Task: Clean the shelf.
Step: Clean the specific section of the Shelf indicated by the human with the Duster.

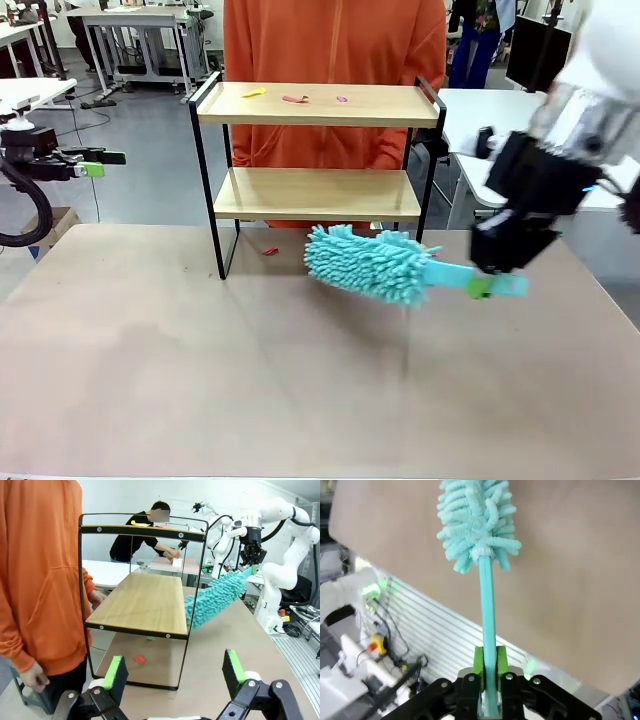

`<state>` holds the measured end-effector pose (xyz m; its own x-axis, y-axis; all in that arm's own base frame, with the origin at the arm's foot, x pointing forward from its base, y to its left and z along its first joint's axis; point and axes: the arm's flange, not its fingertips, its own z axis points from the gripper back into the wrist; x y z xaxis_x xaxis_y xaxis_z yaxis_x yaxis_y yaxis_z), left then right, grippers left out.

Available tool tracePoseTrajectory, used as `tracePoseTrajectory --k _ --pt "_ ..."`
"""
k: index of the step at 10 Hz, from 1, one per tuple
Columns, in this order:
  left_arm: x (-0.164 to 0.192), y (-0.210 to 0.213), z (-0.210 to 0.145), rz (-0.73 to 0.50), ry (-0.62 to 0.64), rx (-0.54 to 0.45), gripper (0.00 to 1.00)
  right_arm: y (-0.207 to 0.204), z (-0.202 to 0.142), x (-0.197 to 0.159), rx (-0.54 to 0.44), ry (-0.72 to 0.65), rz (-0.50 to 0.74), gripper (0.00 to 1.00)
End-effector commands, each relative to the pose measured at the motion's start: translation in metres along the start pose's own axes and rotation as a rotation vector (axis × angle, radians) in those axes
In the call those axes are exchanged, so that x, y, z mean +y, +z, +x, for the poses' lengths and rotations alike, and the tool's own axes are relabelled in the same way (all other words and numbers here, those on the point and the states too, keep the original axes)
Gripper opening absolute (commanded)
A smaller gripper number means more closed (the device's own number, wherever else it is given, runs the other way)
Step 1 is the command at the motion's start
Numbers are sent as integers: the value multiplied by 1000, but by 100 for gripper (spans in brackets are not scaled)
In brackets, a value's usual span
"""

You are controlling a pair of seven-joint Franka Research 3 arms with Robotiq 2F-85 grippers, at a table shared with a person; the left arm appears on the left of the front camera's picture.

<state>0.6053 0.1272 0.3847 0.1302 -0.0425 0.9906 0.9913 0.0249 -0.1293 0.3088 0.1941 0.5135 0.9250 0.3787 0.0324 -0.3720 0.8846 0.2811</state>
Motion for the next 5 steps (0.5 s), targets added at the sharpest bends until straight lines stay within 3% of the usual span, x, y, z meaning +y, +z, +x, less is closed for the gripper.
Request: tracePoseTrajectory --k 1,2,3,5 --pt "-2 1 0 -4 -17 7 100 -18 28 31 -70 -41 -12 13" --pt "-2 1 0 -4 -17 7 100 -22 35 41 -75 -47 24 13" --pt "-2 1 0 -4 -17 7 100 -14 30 36 2 12 59 13" --pt "-2 1 0 -4 -17 7 100 -24 24 31 -50 -26 -7 13"
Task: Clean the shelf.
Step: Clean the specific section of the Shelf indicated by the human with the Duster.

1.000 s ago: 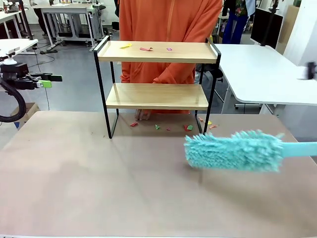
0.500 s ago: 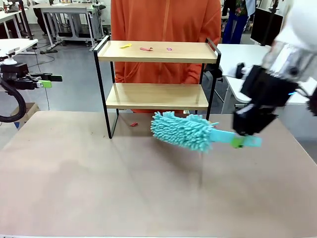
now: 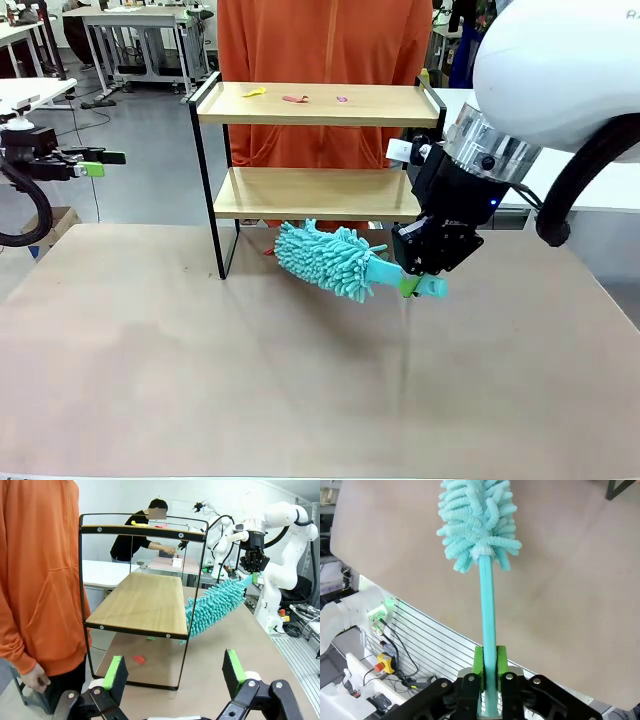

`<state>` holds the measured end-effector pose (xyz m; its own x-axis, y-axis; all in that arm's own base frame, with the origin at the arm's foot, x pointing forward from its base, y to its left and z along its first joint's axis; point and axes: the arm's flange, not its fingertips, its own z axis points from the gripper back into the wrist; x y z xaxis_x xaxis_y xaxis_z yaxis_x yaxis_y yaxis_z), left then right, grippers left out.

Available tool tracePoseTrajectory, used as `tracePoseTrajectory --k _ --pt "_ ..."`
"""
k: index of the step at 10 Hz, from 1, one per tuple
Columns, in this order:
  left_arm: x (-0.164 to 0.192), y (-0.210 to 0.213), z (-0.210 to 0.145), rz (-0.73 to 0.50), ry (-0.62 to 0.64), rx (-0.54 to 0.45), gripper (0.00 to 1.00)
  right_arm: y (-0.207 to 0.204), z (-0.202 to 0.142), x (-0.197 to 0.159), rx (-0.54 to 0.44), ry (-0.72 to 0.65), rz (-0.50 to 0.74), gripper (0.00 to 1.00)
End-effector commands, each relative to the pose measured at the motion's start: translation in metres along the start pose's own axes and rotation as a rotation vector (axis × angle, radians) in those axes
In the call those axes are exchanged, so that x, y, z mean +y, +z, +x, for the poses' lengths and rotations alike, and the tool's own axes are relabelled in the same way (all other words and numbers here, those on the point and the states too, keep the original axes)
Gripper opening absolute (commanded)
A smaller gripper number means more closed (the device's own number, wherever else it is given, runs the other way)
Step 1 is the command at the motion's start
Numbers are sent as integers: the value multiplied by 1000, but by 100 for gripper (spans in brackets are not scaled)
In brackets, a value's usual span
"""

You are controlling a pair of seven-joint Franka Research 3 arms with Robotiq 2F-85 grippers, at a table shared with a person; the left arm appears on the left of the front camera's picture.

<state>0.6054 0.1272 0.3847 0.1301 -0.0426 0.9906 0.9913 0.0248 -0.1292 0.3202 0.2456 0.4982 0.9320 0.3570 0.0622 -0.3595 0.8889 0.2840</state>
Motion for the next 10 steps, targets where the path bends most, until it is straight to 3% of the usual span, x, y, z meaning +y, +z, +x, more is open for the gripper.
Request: tracePoseTrajectory --k 1,2,4,10 --pt "-2 1 0 -4 -17 7 100 4 -5 -6 -15 -13 -9 13" --pt "-2 1 0 -4 -17 7 100 0 0 0 0 0 0 13" --pt "-2 1 0 -4 -17 7 100 -31 26 20 -94 -172 -31 13" --pt "-2 1 0 -4 -17 7 100 -95 74 92 -253 -280 -71 13"
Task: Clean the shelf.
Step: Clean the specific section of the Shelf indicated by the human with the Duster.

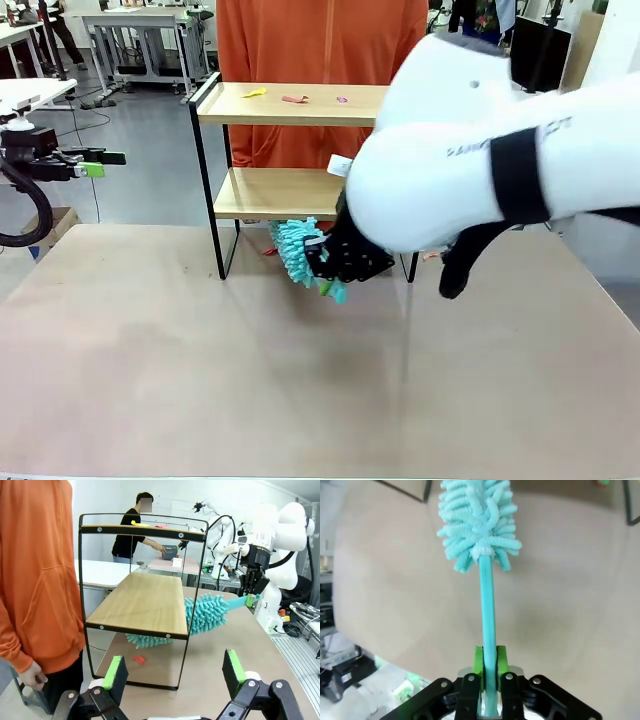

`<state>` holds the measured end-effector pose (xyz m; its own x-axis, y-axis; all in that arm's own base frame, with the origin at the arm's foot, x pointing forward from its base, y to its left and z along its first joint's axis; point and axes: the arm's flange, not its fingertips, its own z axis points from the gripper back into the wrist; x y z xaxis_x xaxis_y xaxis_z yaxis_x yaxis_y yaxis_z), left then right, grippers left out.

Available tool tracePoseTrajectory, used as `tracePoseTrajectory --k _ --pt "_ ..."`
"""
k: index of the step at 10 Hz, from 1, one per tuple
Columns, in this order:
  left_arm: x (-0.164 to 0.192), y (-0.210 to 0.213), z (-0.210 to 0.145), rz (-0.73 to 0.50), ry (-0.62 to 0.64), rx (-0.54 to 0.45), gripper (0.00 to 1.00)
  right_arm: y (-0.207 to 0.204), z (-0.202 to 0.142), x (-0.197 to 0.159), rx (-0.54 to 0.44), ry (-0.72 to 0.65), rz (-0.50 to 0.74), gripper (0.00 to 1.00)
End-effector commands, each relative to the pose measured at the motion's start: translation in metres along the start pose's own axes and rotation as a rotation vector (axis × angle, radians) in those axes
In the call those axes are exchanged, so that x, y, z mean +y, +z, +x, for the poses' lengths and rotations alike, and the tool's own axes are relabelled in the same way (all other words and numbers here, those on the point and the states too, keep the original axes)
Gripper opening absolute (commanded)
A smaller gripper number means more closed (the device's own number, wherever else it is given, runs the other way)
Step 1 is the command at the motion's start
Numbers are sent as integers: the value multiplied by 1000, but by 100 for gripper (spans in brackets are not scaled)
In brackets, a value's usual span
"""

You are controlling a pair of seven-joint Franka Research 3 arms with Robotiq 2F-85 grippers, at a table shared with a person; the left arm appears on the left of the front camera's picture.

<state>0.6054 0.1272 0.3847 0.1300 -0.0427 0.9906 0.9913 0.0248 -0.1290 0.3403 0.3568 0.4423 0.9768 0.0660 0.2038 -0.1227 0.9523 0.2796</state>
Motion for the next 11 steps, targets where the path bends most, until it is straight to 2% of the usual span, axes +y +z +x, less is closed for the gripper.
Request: tracePoseTrajectory --k 1,5,11 --pt "-2 1 0 -4 -17 7 100 -25 16 34 -41 -41 -22 13" --pt "-2 1 0 -4 -17 7 100 -62 35 70 -124 -88 -45 13" --pt "-2 1 0 -4 -17 7 100 -112 69 108 -162 -121 -83 13"
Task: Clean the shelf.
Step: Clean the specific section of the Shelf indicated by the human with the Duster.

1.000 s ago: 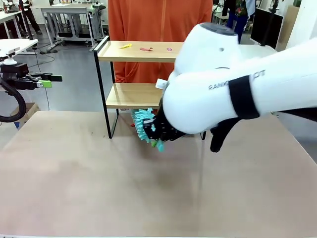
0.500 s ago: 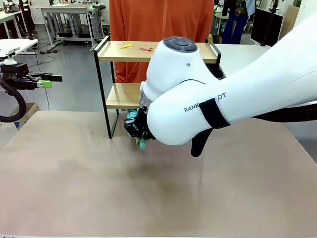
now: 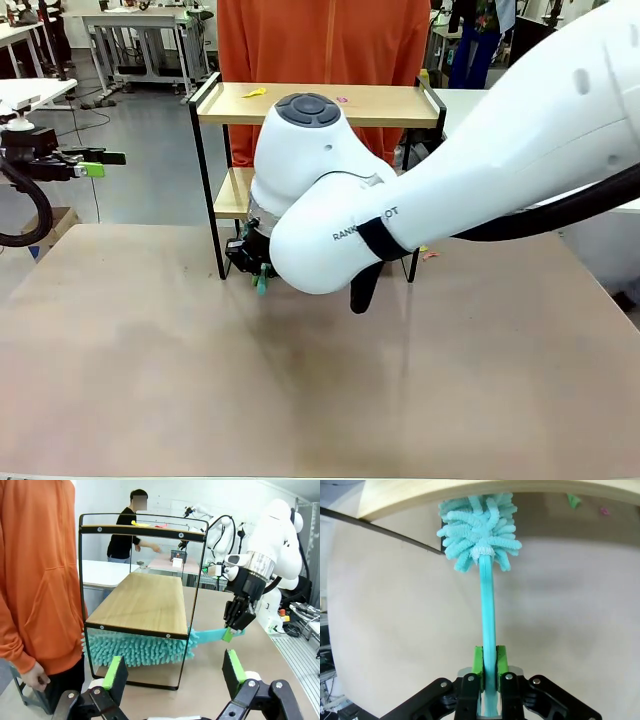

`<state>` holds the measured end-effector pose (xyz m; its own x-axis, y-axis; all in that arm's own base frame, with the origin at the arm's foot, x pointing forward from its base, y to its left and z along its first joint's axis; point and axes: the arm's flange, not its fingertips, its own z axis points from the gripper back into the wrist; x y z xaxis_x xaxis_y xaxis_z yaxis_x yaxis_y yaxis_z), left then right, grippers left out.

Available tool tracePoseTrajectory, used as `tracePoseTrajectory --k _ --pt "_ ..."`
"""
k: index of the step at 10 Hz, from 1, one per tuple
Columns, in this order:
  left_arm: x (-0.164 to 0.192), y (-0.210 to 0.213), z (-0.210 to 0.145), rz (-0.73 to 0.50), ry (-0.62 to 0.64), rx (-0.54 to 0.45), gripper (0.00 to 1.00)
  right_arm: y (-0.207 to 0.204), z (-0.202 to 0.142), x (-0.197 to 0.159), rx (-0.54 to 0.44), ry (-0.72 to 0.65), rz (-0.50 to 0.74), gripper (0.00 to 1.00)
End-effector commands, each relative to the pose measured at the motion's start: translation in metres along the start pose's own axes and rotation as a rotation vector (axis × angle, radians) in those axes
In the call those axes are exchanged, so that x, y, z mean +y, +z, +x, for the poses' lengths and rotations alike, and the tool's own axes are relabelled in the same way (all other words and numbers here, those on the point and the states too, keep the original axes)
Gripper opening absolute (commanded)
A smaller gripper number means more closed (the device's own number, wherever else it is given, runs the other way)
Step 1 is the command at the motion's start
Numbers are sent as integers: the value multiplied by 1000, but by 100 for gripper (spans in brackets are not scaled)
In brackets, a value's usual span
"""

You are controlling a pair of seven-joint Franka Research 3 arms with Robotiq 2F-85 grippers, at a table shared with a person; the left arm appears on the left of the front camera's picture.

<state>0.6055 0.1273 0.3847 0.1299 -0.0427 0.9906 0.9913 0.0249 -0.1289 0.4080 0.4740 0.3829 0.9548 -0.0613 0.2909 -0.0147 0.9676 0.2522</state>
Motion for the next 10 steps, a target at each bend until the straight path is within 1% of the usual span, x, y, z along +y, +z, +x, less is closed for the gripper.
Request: tracePoseTrajectory --k 1,3,6,7,8,9,10 --pt "-2 1 0 -4 -17 7 100 -12 5 25 -41 -28 -25 13" --pt "-2 1 0 -4 -17 7 100 -22 10 29 -24 -29 -31 13" --pt "-2 1 0 -4 -17 7 100 -45 13 26 54 -47 -46 13" --pt "-2 1 0 -4 -17 7 100 -48 14 24 84 -58 -53 13" --pt "-2 1 0 -4 -17 7 100 -41 13 26 104 -28 -34 13" --pt "-2 1 0 -4 -17 7 100 -49 10 17 54 -31 -42 13" --pt "-2 1 0 -4 -17 7 100 -49 10 17 54 -31 -42 13"
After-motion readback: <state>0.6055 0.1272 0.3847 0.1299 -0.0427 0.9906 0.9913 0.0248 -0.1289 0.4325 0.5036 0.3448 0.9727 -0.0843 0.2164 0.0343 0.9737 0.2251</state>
